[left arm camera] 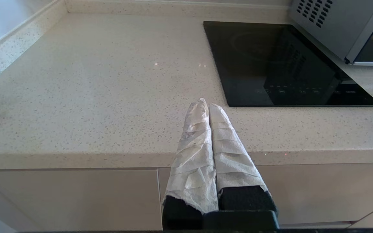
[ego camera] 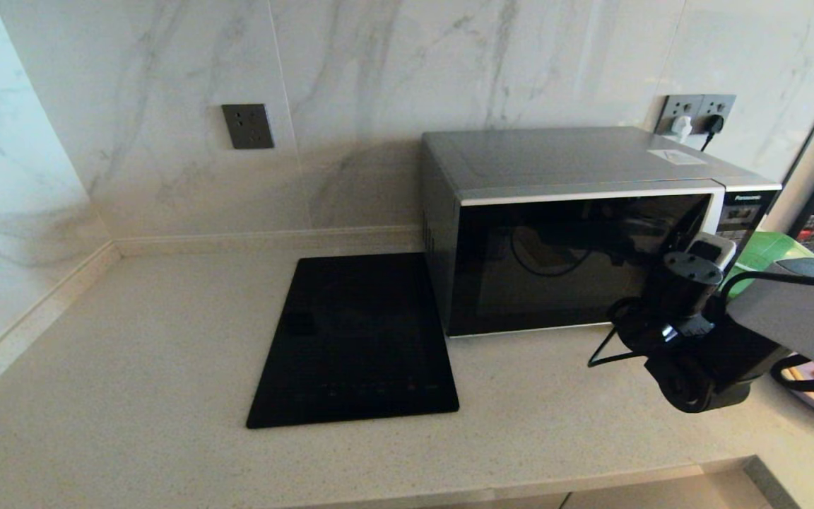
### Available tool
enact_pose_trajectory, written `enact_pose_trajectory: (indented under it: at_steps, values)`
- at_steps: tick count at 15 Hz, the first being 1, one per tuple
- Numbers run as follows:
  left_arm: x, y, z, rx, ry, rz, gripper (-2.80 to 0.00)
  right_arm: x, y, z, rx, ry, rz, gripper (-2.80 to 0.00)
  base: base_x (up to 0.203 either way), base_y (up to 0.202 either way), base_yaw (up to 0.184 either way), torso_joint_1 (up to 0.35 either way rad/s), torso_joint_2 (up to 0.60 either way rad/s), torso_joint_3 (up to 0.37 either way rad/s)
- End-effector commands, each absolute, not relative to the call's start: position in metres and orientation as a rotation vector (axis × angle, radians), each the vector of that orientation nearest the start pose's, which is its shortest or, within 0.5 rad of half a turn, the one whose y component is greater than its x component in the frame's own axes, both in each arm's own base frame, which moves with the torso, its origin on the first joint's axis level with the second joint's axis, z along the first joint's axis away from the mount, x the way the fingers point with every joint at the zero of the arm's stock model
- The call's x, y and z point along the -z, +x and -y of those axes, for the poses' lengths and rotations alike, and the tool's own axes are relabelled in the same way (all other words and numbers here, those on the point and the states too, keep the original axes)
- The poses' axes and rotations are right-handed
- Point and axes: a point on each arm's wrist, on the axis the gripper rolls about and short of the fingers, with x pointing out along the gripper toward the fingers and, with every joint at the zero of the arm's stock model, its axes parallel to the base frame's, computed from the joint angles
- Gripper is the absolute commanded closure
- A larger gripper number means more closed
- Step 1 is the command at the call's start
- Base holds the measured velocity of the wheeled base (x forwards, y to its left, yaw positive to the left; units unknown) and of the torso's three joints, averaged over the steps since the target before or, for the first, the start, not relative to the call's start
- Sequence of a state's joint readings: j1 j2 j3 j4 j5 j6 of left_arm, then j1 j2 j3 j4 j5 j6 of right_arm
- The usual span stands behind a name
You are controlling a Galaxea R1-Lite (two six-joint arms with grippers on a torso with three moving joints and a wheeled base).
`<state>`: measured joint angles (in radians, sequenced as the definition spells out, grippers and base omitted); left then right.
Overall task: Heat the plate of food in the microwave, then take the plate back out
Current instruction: Open the microwave oven
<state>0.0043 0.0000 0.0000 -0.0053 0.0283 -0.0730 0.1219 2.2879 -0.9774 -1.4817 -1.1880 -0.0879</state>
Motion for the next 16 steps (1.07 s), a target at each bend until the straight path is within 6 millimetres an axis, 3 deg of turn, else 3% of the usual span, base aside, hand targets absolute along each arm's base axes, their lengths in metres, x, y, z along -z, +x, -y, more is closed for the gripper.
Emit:
enact_pose_trajectory:
  at_steps: [1, 9, 10, 11, 16]
  values:
    - [-0.076, -0.023, -0.001, -0.034, -0.074, 0.006, 0.0, -0.096, 0.399, -0.027, 1.093, 0.04, 0.104, -2.8, 0.0, 0.0, 0.0, 0.0, 0.0, 0.0]
    - [-0.076, -0.023, -0.001, -0.034, -0.074, 0.006, 0.0, -0.11, 0.382, -0.029, 1.12, 0.047, 0.104, -2.8, 0.0, 0.0, 0.0, 0.0, 0.0, 0.0]
    - [-0.076, -0.023, -0.001, -0.034, -0.074, 0.006, 0.0, -0.107, 0.383, -0.029, 1.12, 0.043, 0.098, -1.85, 0.0, 0.0, 0.0, 0.0, 0.0, 0.0]
    - [-0.076, -0.023, -0.001, -0.034, -0.074, 0.007, 0.0, -0.103, 0.384, -0.029, 1.119, 0.036, 0.091, 0.0, 0.0, 0.0, 0.0, 0.0, 0.0, 0.0]
    - [-0.076, -0.023, -0.001, -0.034, -0.074, 0.006, 0.0, -0.095, 0.387, -0.033, 1.108, 0.026, 0.077, 0.0, 0.0, 0.0, 0.0, 0.0, 0.0, 0.0]
